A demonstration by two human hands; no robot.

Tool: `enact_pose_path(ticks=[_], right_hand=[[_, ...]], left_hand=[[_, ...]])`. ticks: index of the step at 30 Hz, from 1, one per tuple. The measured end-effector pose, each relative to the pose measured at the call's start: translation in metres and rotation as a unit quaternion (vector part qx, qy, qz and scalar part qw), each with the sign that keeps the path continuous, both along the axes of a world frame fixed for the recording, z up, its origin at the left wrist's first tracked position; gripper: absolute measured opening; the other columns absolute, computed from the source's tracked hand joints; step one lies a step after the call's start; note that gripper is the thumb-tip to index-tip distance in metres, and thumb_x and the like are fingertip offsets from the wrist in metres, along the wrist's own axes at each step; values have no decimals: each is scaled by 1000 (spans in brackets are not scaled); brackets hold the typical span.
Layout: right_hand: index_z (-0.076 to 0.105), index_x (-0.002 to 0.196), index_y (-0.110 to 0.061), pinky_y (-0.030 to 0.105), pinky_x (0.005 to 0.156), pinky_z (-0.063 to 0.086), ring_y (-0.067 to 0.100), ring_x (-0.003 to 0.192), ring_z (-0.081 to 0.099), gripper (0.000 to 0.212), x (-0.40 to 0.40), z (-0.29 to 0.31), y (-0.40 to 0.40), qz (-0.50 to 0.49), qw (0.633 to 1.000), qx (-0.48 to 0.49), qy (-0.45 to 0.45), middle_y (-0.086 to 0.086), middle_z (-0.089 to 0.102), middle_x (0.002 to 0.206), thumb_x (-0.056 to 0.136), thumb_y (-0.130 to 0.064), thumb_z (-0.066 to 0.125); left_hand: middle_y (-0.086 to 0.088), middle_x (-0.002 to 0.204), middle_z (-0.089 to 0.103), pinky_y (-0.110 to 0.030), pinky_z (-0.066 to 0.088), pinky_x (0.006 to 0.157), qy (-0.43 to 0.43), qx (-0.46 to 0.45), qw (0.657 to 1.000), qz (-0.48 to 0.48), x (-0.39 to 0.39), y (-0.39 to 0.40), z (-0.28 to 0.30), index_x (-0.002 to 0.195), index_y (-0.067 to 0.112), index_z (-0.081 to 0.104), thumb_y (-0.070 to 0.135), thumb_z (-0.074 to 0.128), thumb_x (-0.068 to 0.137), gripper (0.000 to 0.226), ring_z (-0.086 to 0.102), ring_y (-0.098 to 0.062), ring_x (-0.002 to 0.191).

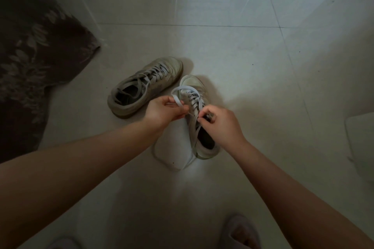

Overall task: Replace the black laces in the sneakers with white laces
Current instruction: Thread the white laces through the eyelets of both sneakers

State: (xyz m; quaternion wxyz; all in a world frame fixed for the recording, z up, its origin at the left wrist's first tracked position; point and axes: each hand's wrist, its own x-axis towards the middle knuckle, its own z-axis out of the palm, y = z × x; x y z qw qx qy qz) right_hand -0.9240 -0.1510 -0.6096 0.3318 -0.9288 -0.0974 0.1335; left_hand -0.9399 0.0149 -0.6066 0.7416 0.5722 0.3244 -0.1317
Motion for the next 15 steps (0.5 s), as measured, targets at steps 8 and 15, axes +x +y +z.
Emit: enact_pose_path(ticks=[8, 15], right_hand=[[73, 86, -22, 30, 72, 48, 10, 79, 58, 7, 0, -6, 1, 36, 999, -22, -11, -8, 67, 92, 83, -22, 67], [74, 91, -20, 30, 76, 49, 14, 90, 62, 10, -3, -6, 3, 29, 999, -33, -17, -7, 68, 99, 86, -22, 65]], left_hand=[[-8, 79, 68, -21, 57, 73, -49, 77, 996, 13, -2, -7, -3, 82, 5, 60, -8, 70, 77, 16, 66, -12, 73], [-13, 83, 71, -26, 57, 74, -68, 150, 986, -39, -9, -5, -4, 80, 10, 62, -3, 72, 76, 17, 68, -19, 79]])
